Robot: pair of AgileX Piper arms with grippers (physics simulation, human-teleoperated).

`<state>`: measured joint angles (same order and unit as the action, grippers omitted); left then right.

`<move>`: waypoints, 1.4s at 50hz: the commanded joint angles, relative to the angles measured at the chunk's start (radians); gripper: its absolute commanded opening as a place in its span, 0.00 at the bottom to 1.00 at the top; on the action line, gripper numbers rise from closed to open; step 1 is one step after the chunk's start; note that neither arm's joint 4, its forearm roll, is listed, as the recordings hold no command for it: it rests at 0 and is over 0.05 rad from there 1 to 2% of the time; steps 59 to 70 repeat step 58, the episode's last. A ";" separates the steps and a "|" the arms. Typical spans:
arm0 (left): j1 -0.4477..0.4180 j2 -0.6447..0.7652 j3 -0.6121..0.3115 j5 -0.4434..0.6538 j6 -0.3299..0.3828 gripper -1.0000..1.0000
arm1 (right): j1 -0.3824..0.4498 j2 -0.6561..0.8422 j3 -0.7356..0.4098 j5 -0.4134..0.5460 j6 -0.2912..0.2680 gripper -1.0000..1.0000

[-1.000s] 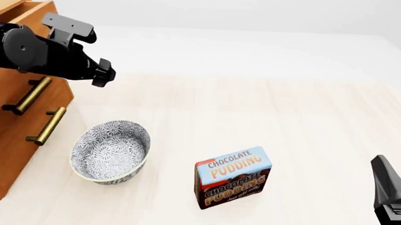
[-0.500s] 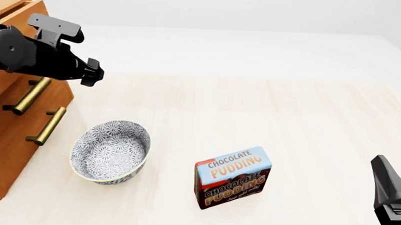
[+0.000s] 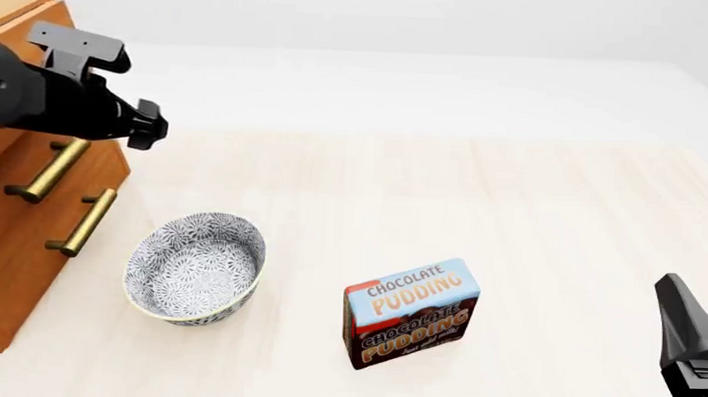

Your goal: Put the butter at the back in the top drawer of the cabinet and close it.

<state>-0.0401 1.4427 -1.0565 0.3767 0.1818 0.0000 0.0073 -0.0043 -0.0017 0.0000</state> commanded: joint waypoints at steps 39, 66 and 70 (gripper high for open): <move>0.091 -0.021 0.021 -0.022 0.012 1.00 | 0.000 0.000 0.000 0.000 0.000 1.00; 0.095 -0.053 0.047 -0.030 0.006 1.00 | 0.000 0.000 0.000 0.000 0.000 1.00; 0.095 -0.053 0.047 -0.030 0.006 1.00 | 0.000 0.000 0.000 0.000 0.000 1.00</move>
